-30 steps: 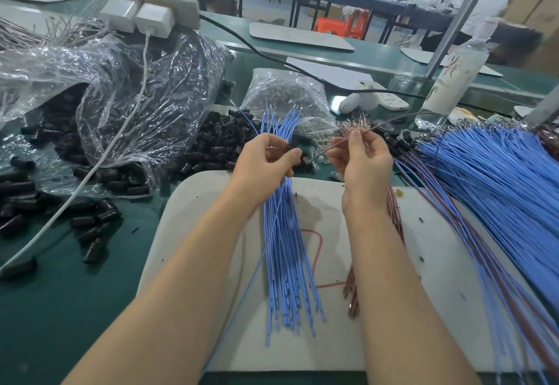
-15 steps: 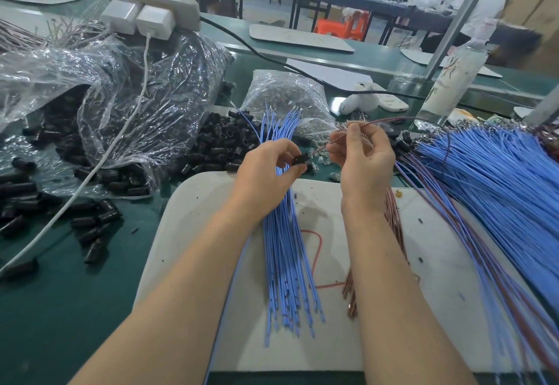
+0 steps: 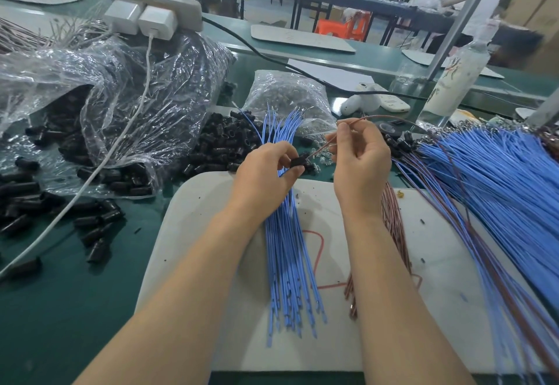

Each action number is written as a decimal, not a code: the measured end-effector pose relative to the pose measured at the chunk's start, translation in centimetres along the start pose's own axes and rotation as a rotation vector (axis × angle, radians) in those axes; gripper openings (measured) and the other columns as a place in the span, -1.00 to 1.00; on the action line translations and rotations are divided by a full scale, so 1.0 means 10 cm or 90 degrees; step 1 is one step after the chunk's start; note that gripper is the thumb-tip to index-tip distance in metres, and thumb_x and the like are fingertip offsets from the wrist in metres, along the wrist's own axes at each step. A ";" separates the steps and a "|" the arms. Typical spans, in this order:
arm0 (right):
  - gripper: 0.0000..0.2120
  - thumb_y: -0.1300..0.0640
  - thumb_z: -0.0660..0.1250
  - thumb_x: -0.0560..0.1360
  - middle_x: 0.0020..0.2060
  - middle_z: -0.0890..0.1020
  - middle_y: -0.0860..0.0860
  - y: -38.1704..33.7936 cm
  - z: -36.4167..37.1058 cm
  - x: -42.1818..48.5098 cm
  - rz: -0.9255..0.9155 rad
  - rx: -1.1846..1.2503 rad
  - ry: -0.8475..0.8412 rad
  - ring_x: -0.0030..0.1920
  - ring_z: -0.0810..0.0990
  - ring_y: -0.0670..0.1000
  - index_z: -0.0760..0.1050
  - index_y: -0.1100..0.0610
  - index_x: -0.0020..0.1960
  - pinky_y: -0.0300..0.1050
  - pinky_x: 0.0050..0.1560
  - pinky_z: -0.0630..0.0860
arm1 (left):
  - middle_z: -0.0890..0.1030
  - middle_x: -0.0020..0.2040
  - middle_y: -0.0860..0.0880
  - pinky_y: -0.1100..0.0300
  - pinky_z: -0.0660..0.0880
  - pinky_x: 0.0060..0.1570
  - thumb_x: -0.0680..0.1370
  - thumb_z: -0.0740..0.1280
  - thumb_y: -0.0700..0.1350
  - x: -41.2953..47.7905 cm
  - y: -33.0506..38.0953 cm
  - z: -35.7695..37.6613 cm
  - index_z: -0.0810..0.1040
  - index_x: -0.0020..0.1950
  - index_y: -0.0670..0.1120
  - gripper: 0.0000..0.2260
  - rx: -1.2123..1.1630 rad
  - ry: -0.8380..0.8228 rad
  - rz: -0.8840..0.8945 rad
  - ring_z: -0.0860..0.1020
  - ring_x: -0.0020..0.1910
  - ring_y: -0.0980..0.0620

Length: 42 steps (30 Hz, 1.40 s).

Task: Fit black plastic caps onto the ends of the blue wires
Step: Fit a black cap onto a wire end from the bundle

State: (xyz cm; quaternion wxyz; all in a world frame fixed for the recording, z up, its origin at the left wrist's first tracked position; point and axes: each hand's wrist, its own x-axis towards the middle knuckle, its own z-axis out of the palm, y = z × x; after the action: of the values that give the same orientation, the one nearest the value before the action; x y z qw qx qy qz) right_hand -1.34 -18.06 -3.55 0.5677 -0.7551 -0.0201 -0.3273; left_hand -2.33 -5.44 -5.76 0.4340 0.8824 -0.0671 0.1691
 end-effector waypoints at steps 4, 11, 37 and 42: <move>-0.90 0.12 0.26 0.59 -0.23 0.65 0.01 -0.01 -0.01 -0.01 -0.027 -0.028 0.004 -0.20 0.62 -0.03 0.51 0.11 -0.07 -0.10 -0.07 0.56 | 0.55 -0.14 0.06 0.10 0.45 -0.01 0.50 0.39 -0.08 0.00 0.00 0.00 0.55 -0.06 -0.03 -0.94 0.014 -0.003 0.006 0.49 -0.06 0.06; -0.90 0.13 0.25 0.59 -0.24 0.64 -0.05 -0.01 0.00 -0.01 -0.020 -0.025 0.014 -0.20 0.61 -0.07 0.52 0.11 -0.05 -0.12 -0.06 0.55 | 0.57 -0.12 0.04 0.15 0.42 -0.07 0.51 0.39 -0.08 0.00 -0.01 0.01 0.56 -0.05 -0.03 -0.93 0.027 -0.003 0.018 0.49 -0.07 0.05; -0.88 0.12 0.22 0.60 -0.26 0.60 -0.13 0.01 0.00 -0.01 -0.003 -0.055 -0.020 -0.21 0.59 -0.09 0.51 0.08 -0.06 -0.19 -0.10 0.51 | 0.58 -0.11 0.03 0.07 0.49 -0.02 0.52 0.37 -0.08 0.01 -0.03 0.02 0.55 -0.03 -0.03 -0.94 0.034 -0.014 -0.003 0.53 -0.08 0.03; -0.88 0.12 0.21 0.61 -0.27 0.60 -0.13 0.00 0.01 -0.01 -0.002 -0.048 -0.021 -0.21 0.59 -0.07 0.51 0.09 -0.04 -0.16 -0.10 0.52 | 0.56 -0.11 0.03 0.10 0.48 -0.02 0.53 0.36 -0.06 0.01 -0.02 0.01 0.55 0.01 -0.03 -0.91 0.033 -0.014 -0.003 0.53 -0.08 0.03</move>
State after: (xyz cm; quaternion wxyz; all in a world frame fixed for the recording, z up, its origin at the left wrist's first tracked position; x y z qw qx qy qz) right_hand -1.42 -17.97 -3.64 0.5376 -0.7815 -0.0184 -0.3161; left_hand -2.20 -5.37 -5.97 0.4105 0.8954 -0.0653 0.1596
